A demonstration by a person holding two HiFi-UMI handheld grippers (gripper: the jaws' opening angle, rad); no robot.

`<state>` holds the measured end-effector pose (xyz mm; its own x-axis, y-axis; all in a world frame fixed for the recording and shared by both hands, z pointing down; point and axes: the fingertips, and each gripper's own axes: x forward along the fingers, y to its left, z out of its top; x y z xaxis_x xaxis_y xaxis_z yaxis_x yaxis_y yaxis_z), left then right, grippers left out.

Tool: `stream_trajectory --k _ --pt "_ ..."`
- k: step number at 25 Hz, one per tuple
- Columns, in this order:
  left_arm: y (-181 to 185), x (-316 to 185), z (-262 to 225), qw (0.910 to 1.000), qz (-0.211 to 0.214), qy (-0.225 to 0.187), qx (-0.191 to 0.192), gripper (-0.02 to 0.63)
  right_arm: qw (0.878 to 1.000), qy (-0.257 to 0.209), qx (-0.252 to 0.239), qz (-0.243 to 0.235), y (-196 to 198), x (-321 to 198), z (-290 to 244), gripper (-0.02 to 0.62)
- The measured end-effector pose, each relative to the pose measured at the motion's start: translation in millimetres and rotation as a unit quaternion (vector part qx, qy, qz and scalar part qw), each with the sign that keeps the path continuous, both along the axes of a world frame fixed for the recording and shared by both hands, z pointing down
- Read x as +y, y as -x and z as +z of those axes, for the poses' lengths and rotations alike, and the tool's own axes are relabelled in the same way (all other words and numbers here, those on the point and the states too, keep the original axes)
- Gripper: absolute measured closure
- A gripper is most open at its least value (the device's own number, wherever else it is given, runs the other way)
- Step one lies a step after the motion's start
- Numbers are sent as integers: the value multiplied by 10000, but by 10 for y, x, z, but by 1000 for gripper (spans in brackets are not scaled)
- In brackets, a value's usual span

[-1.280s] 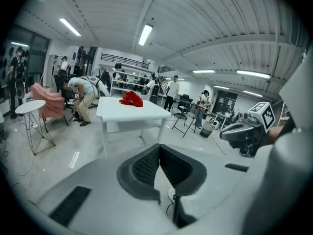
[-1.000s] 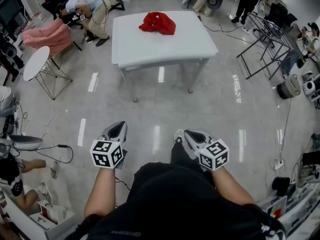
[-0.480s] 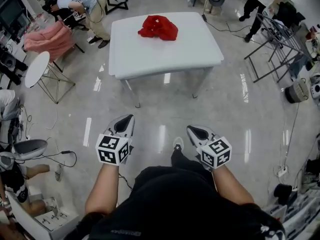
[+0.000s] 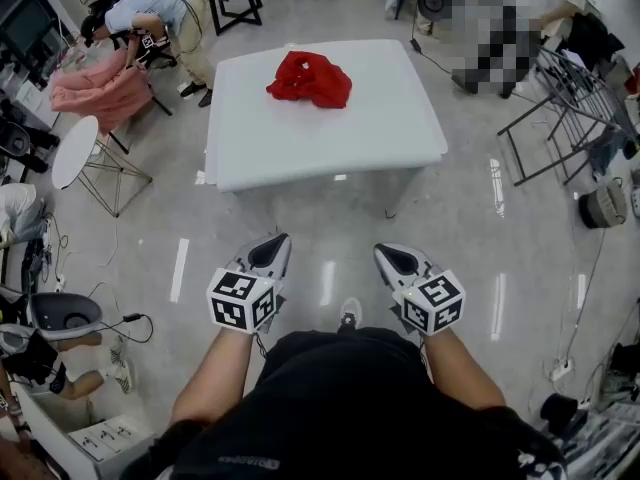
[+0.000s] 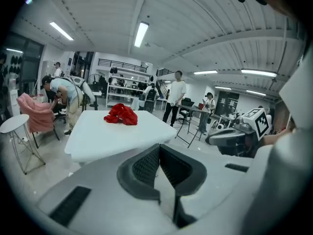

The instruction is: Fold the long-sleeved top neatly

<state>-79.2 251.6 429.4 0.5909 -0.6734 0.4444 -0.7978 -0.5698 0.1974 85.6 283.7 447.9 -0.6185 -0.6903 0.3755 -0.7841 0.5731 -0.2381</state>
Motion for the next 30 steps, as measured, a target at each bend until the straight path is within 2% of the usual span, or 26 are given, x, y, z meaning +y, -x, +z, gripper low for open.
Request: stream_trajectory --k 5,11,20,30 --pt "-321 -149 186 9997 65 211 -100 601 9999 -7 -111 -117 -144 -292 23 591" --pt "-524 -396 149 9999 -79 38 -149 601 9991 14 -108 -410 -250 -505 90 591" --pt "-517 -489 318 9989 -278 259 -275 601 9984 66 -184 -524 -343 -748 145 591" --pt "-550 -837 451 9987 -226 378 -261 601 9983 198 -149 -530 -342 -1003 275 591"
